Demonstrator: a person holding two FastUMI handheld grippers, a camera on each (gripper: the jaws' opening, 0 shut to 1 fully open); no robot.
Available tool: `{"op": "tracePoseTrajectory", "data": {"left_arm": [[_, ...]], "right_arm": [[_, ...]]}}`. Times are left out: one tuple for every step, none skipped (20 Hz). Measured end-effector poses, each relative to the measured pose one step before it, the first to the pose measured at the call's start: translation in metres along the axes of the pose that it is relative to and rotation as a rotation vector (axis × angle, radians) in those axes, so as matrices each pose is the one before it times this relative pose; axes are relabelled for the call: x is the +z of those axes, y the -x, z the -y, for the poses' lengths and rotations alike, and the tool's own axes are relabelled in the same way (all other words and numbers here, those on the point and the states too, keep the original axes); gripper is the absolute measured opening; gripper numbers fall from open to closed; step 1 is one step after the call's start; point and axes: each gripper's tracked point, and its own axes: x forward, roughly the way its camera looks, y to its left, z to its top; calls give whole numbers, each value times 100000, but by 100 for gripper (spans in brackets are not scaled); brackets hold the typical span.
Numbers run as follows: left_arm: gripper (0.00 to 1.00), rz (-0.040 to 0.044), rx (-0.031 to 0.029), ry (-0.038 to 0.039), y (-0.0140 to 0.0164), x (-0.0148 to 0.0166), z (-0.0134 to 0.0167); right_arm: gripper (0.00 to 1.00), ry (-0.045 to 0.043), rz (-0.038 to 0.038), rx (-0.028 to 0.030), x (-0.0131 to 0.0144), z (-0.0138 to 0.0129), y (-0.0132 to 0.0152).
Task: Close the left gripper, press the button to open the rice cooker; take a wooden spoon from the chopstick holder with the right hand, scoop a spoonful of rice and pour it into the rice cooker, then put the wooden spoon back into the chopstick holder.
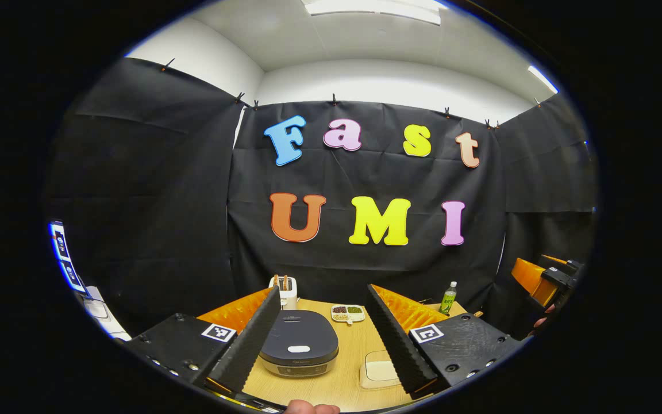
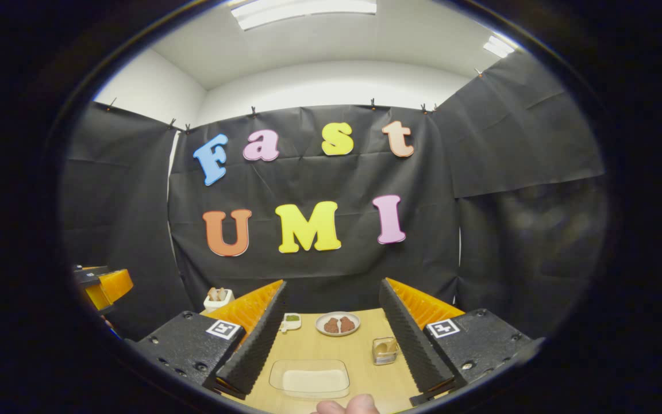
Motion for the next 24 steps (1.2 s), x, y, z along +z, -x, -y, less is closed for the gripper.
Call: {"op": "tracePoseTrajectory", "data": {"left_arm": [[95,-158,-60,-41,16,-68,167],[95,-182,-44,-66,28,-112,174],[95,-70,-197,-142,-24,84,122],[95,-30,-151,46,77,-5,147],[95,2,-97,133,-38,-33,122],[95,149,34,-64,-59,32,72],[95,-91,413,38,-41,61,-214],[95,-303,281,286,-112,-130,39],[95,-389,278,288,-48,-150,74],[95,-327,326,145,-153,-112,-68],[95,-352,235,-28,-42,-69,31],[95,-378,297,-88,-66,-91,-82],[95,-360,118,38,7,-91,105],[95,-520,404,249,-167,-63,33],[95,-735,78,185,-28,-297,77],[95,-983,188,31,-310,-151,33],[95,-756,216,-81,-166,-248,45],[95,-1013,252,150,-242,-260,101],[95,-1395,309,300,-145,-381,56],[95,-1043,597,234,-307,-345,72],[95,-1034,97,199,-178,-144,46],[95,-1400,186,-34,-509,-333,168],[95,-1492,-11,-205,-411,-343,-30],[95,-1383,357,-468,-562,-334,-23]], "right_arm": [[100,82,48,-189,-49,119,9],[100,-54,130,-238,95,149,-47],[100,-239,-164,-65,-113,98,-114],[100,-85,-371,11,-22,79,-17],[100,-31,-73,-234,-23,29,41],[100,178,-20,-201,14,120,4],[100,66,87,-200,-40,122,-57],[100,124,-418,-214,-38,140,12],[100,-284,-70,122,-131,28,28],[100,-115,-230,-72,94,-31,-18],[100,146,-218,-109,-202,158,-90],[100,42,-109,-118,33,143,-119],[100,19,20,-32,-39,102,-112],[100,78,-241,21,-21,71,-138],[99,206,-470,169,-255,114,-199],[99,124,-365,100,-123,88,-170],[100,89,-355,67,-65,44,-269],[100,29,-194,266,-10,124,-319],[100,115,-211,161,-127,128,-271],[100,78,-234,148,-29,142,-337],[100,97,-277,233,-182,170,-386],[100,78,-223,124,-69,188,-507],[100,76,-548,301,-301,208,-501],[100,77,-237,269,-165,224,-698]]}}
